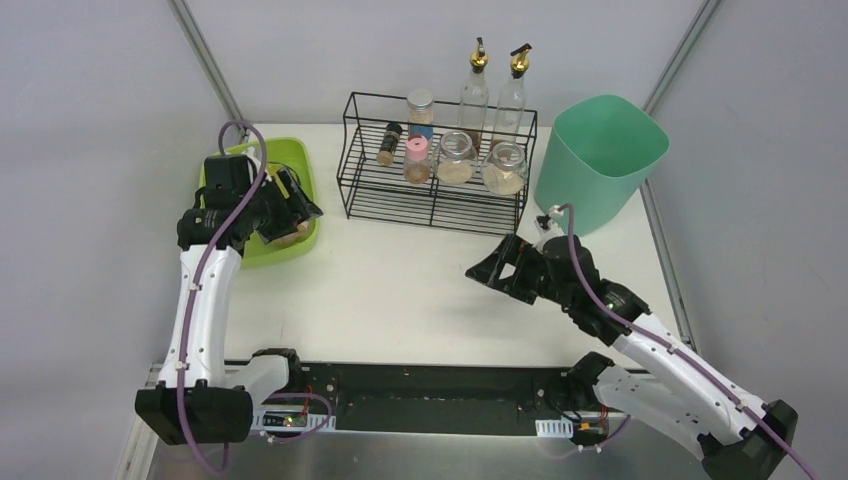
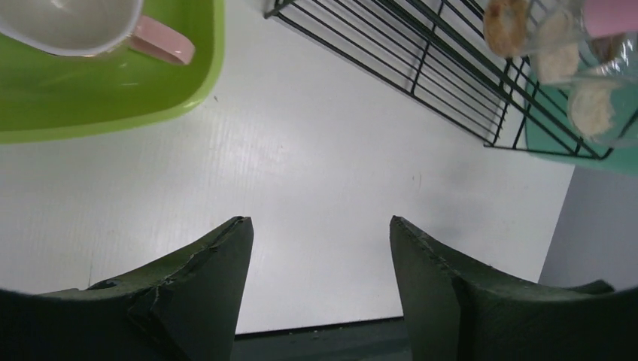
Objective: Clear the kitchen counter
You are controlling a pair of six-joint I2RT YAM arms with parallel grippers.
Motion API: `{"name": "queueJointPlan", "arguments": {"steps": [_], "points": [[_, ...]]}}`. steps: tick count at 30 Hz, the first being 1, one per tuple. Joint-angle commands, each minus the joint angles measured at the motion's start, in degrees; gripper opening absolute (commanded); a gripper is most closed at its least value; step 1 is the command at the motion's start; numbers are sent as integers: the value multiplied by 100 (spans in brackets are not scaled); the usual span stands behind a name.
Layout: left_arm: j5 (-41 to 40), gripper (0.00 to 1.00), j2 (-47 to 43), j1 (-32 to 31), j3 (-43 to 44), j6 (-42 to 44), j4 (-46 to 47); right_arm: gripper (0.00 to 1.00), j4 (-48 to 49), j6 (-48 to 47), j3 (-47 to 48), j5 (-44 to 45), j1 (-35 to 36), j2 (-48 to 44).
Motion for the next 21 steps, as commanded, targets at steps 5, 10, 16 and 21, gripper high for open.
{"name": "queueJointPlan", "arguments": {"steps": [5,10,16,21], "points": [[463,99,-495,-1111,-226,294,-34,99,-683,-326,1157,775,108,558],[318,99,-567,-1905,-327,453,73,99,-920,-394,1703,1252,401,954],[-16,99,-558,-3027,-548,390,426,99,-1017,-455,2082,1924,902,1212],[-436,99,-467,-4021,-677,219,697,99,-1092,-430,2245,2526,1211,1352]]}}
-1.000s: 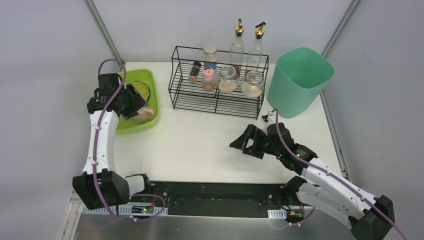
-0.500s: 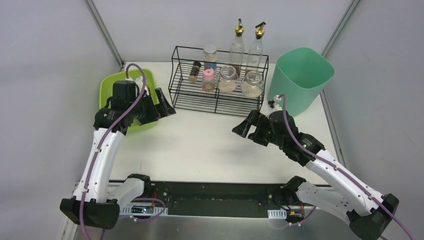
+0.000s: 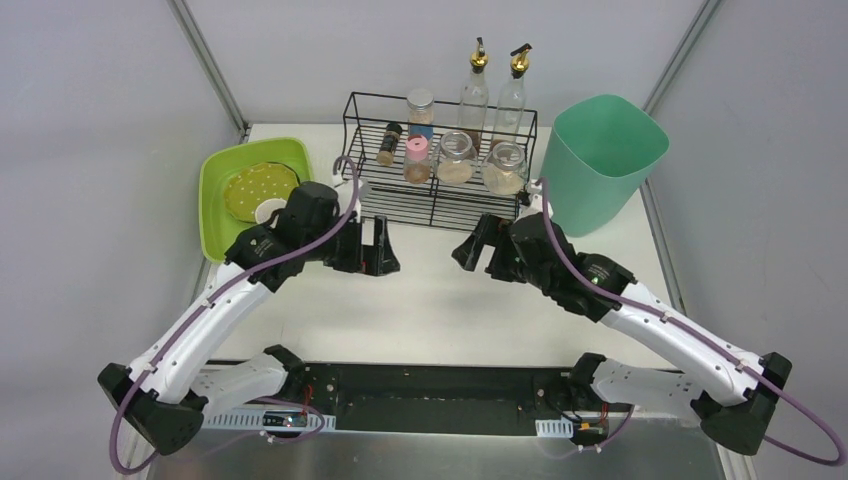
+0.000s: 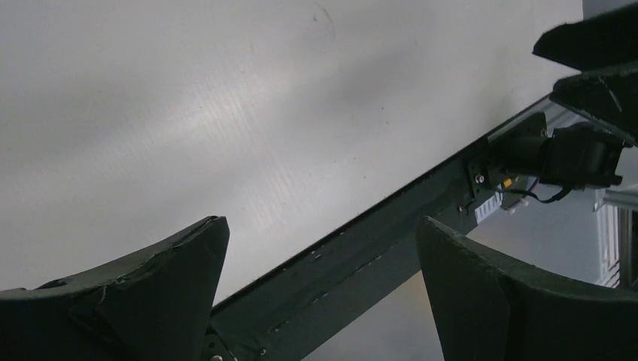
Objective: Clear the kitchen counter
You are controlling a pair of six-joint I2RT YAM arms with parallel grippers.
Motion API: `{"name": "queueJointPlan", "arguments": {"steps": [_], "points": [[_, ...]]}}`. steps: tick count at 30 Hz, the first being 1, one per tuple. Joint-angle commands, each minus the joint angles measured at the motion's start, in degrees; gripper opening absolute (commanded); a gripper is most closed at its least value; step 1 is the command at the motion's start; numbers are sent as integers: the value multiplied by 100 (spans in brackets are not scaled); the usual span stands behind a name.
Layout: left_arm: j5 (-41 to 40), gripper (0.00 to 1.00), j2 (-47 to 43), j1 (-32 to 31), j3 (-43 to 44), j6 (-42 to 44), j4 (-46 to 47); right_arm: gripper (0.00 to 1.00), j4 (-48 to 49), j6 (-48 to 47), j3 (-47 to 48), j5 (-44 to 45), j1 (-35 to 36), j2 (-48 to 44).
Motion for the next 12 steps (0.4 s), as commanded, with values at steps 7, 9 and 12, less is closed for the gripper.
{"name": "queueJointPlan", "arguments": {"steps": [7,9,12], "points": [[-976,99,80,-1435,-217,-299,723,99,-261,-184,472,1215,456,58],[-993,99,126,-1492,-228,-352,833,99,-304,-449,500,1231,577,-15],[-1101,99,206,-1527,-213,-365,922,99,-420,-465,573,1725,691,-57]]}}
